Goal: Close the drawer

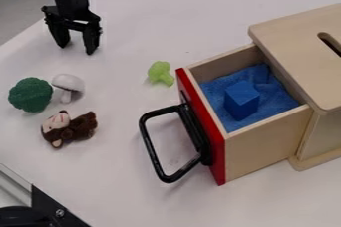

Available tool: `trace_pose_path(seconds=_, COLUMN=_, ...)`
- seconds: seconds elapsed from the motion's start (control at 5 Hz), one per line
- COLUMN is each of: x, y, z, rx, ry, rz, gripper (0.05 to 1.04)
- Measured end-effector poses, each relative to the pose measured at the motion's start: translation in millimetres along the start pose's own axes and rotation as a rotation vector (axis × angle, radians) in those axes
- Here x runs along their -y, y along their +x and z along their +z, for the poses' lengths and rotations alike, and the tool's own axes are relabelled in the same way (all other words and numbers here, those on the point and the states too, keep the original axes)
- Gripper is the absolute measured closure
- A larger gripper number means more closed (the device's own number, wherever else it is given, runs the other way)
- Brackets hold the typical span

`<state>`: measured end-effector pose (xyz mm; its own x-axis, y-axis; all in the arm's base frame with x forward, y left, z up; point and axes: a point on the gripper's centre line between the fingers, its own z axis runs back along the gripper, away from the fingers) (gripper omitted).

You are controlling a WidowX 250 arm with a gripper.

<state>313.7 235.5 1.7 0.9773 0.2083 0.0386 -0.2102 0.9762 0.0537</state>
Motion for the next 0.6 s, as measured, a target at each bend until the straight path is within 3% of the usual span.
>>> trace_pose_path(seconds=0.2, x=0.3, y=-0.1, z=0.0, rx=-0.004, ry=-0.003, rz=0.002, gripper=0.085)
trace_pose_path(seconds=0.4, x=4.1, y=2.6, z=4.2, rx=0.002, ry=-0.045, rz=-0.006, gripper=0.085)
trace_pose_path(seconds=0.6, x=8.0, y=7.9, z=39.0, rx=0.124, ry=-0.032, rz=-0.040, gripper=0.085)
